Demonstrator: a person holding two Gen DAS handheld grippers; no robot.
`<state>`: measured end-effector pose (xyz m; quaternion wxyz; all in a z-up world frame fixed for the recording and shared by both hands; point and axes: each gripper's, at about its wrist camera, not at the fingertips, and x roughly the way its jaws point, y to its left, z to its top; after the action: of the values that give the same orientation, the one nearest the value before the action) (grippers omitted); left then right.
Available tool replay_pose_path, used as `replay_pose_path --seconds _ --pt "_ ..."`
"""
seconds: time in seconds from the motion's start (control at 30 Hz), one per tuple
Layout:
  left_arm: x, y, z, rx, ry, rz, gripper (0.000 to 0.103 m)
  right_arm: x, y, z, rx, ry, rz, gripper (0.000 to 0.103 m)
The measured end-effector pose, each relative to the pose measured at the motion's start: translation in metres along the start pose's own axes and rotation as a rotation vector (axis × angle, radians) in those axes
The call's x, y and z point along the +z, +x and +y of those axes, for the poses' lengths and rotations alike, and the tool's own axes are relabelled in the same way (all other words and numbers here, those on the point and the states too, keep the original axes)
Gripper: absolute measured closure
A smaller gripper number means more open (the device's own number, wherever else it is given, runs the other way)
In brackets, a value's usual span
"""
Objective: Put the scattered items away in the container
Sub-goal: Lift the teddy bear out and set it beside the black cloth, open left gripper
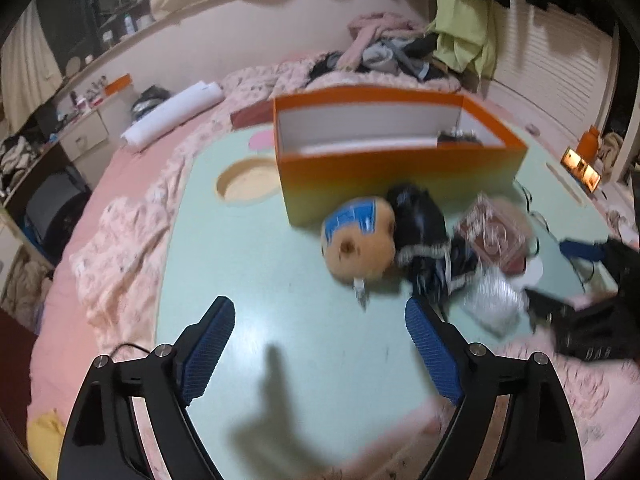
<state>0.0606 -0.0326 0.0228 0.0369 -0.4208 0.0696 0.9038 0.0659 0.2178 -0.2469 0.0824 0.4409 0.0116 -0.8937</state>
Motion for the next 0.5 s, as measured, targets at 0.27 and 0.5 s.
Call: replay_pose_path --seconds 0.27,0.5 --pt "-0.012 0.031 -0.017 0.011 0.025 0.048 0.002 0.0 0.0 0.0 -0.001 -0.001 -0.001 0.002" --pt "-0.016 0.035 -0.011 -0.022 -0.008 0.033 0.0 -0.001 0.0 0.0 -0.002 -0.001 -0.002 0.002"
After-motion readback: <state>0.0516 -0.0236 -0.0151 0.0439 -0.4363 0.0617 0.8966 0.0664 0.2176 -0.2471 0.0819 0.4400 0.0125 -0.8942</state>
